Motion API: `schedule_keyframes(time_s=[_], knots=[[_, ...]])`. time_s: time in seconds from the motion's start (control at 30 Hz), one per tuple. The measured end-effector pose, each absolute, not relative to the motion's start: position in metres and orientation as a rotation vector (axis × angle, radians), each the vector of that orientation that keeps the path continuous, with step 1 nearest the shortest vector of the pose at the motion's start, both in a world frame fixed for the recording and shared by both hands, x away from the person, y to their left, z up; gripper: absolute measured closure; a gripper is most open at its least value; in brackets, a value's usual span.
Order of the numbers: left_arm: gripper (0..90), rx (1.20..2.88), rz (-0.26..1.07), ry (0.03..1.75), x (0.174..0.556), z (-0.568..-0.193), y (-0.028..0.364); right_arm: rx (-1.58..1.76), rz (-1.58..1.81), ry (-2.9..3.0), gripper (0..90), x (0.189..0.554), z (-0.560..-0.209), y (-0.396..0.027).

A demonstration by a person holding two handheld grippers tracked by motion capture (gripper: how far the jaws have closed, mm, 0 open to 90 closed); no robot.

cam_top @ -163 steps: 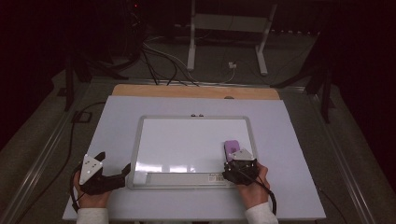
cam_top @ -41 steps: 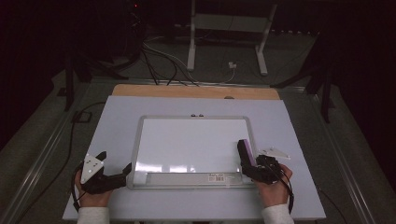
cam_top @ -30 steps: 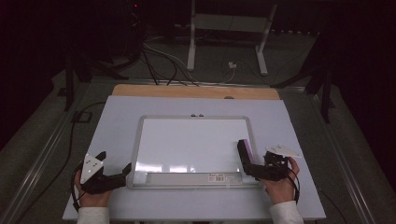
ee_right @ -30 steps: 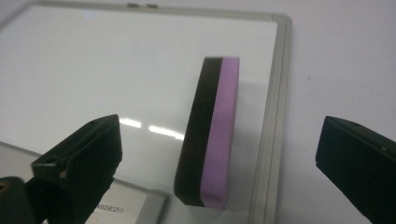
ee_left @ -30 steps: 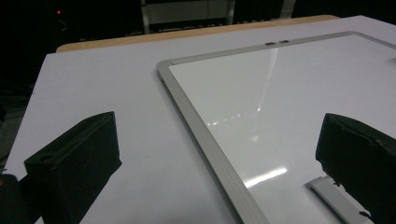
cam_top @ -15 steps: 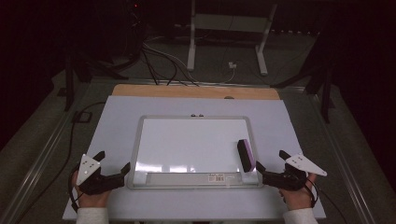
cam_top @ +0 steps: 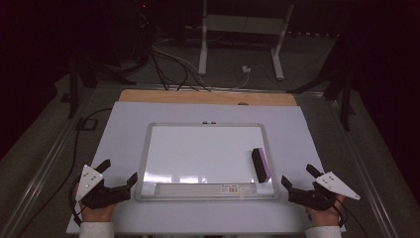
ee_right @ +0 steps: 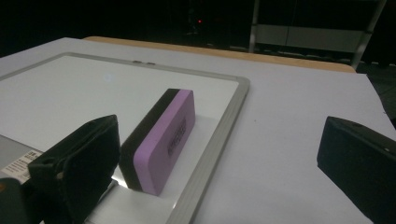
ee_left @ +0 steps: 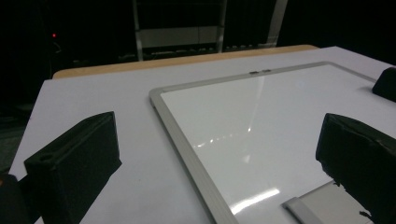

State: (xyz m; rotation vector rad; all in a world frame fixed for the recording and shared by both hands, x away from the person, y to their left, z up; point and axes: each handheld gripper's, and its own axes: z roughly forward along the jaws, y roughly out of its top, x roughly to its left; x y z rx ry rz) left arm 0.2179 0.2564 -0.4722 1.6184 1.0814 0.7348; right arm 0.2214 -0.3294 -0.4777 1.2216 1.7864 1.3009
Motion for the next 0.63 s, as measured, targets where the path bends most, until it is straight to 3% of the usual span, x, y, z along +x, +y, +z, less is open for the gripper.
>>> schedule_keyframes(time_s=[0.63], knots=[[0.6,1.593,0.726,1.072,0.2135,-0.4708,0.2581,1.166,1.287,1.787,0.0,0.2209,-0.4791,-0.3276]])
